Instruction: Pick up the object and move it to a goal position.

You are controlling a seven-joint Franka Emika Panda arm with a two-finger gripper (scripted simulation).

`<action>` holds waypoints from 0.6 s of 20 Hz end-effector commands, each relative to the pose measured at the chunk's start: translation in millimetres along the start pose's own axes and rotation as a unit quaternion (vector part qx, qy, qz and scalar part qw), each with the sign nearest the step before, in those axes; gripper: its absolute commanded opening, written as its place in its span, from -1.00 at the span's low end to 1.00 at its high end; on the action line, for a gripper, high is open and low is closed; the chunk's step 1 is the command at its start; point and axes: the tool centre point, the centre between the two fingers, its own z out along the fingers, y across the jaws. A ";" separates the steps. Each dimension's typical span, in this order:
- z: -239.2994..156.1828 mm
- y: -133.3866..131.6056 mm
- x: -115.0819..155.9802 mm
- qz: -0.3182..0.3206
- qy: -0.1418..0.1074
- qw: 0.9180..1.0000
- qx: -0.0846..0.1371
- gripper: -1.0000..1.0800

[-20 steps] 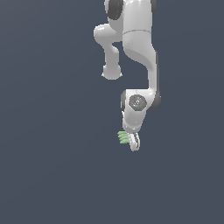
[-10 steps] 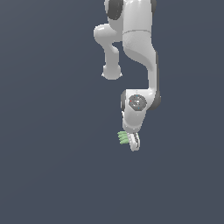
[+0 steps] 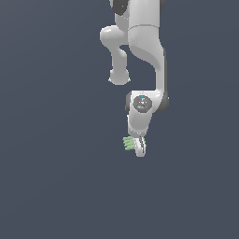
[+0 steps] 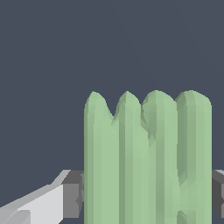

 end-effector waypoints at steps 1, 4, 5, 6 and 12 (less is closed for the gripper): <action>-8.8 7.5 7.5 0.000 0.000 1.000 0.000 -1.00; -22.2 19.7 18.9 0.000 0.000 1.000 0.000 -1.00; -27.4 24.4 23.3 0.000 -0.001 1.000 0.000 -1.00; -33.0 29.4 28.0 0.000 -0.001 1.000 0.000 -1.00; -71.6 64.0 60.8 0.000 -0.002 1.000 0.000 -1.00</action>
